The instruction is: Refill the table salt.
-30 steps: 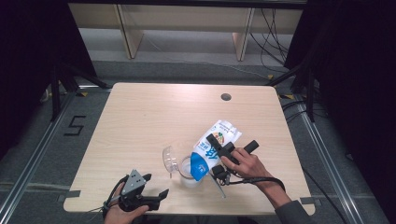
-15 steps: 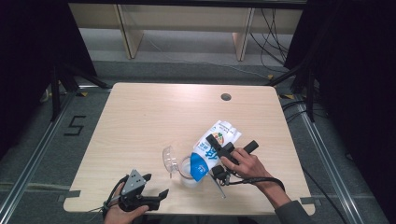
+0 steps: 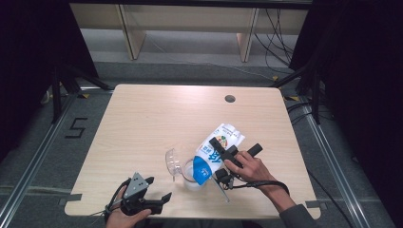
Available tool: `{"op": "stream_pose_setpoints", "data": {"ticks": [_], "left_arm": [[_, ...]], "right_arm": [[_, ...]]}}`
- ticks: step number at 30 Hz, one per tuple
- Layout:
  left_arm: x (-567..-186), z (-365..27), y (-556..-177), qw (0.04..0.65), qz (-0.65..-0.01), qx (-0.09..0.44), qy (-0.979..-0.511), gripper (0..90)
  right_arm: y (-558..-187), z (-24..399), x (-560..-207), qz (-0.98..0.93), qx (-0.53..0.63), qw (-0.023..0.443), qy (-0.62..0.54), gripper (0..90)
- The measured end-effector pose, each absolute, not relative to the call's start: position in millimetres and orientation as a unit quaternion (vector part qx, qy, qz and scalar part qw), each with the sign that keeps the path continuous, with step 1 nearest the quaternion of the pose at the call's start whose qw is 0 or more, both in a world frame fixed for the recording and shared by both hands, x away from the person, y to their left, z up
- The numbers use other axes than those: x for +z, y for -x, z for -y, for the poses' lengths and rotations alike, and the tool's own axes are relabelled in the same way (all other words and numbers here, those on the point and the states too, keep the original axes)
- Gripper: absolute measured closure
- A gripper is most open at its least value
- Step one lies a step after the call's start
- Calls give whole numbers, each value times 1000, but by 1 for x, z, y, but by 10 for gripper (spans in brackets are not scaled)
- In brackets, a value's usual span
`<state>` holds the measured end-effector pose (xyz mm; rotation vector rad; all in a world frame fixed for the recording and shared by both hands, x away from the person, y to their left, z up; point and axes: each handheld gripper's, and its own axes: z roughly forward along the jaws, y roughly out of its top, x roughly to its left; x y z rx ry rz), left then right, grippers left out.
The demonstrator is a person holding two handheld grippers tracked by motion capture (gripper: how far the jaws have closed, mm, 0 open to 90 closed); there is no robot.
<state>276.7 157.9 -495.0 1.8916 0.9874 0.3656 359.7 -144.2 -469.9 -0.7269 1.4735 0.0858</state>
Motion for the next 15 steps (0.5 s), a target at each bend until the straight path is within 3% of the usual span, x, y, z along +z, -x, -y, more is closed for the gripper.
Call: {"op": "stream_pose_setpoints", "data": {"ticks": [15], "left_arm": [[-495,-158,-277,469,-403,149,-772,150]], "right_arm": [[-360,146,-469,-665,59,678,307,785]]}}
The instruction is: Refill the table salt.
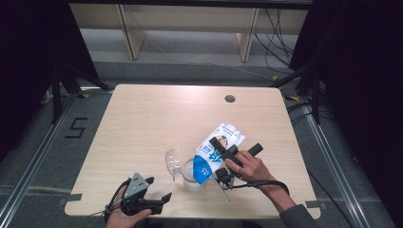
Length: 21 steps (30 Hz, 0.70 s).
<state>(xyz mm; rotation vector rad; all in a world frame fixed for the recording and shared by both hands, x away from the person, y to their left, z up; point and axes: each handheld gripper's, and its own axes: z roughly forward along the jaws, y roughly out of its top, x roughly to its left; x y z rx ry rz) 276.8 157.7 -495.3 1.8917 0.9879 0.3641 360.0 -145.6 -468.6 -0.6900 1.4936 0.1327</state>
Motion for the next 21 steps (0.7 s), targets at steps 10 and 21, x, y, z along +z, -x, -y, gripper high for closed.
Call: {"op": "stream_pose_setpoints", "data": {"ticks": [10,21], "left_arm": [[-495,-159,-276,468,-401,147,-773,150],[-495,-158,-277,466,-403,149,-773,150]], "right_arm": [[-360,147,-465,-678,76,670,294,785],[-361,149,-469,-697,115,657,264,784]]}}
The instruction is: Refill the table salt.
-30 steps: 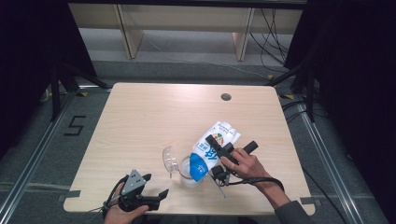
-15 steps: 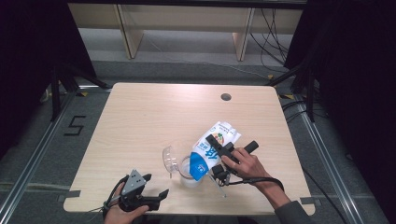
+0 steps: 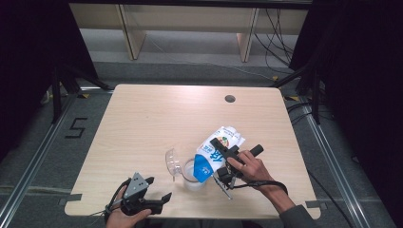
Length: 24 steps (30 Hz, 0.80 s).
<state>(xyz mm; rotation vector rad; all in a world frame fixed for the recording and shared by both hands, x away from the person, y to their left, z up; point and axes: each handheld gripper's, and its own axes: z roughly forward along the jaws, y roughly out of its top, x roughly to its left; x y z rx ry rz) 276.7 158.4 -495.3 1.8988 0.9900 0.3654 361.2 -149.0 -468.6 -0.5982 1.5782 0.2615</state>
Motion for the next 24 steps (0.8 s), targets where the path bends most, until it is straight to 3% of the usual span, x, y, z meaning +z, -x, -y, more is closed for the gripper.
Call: {"op": "stream_pose_setpoints", "data": {"ticks": [16,24], "left_arm": [[-495,-159,-277,465,-399,151,-776,150],[-495,-158,-277,469,-402,148,-772,150]], "right_arm": [[-371,155,-460,-721,146,630,249,785],[-374,159,-466,-761,217,592,154,790]]}}
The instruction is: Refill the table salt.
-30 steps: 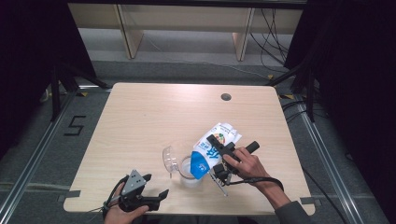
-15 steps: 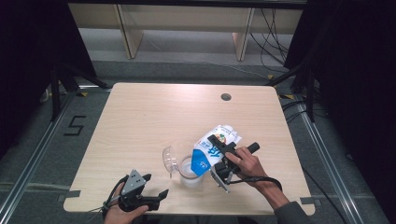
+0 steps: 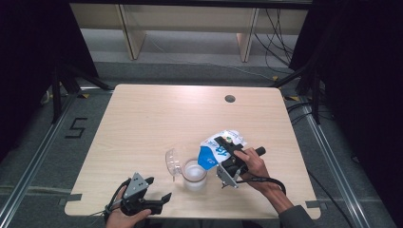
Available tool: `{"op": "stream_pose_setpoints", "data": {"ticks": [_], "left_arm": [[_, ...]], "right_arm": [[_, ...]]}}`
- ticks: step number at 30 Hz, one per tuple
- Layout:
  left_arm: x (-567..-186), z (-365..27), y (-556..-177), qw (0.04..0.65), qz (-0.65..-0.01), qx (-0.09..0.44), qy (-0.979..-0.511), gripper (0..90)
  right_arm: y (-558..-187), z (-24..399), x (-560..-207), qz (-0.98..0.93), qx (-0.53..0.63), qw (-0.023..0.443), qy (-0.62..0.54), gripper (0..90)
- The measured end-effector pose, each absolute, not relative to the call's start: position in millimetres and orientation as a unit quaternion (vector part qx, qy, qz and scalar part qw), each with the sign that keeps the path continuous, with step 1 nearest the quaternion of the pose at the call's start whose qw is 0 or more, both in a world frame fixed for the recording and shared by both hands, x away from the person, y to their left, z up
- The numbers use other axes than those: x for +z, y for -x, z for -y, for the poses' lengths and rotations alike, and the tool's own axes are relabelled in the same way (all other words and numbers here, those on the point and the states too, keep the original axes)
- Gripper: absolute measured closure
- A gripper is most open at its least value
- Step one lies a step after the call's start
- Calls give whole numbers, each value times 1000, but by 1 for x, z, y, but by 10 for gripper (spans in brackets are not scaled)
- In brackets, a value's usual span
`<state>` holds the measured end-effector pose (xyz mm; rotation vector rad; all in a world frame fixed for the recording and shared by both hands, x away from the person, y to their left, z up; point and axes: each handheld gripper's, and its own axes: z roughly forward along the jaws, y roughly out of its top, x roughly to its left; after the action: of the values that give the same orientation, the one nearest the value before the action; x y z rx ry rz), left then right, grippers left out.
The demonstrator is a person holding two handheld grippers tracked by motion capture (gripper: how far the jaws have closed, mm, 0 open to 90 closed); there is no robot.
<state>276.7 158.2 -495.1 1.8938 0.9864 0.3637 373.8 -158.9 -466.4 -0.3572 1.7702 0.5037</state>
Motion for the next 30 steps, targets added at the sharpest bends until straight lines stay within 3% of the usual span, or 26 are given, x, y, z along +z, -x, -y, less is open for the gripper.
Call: {"op": "stream_pose_setpoints", "data": {"ticks": [12,30], "left_arm": [[-495,-158,-277,471,-401,147,-772,150],[-494,-158,-276,471,-401,148,-772,150]], "right_arm": [[-386,171,-463,-786,287,539,96,826],[-401,200,-466,-826,352,432,-82,856]]}}
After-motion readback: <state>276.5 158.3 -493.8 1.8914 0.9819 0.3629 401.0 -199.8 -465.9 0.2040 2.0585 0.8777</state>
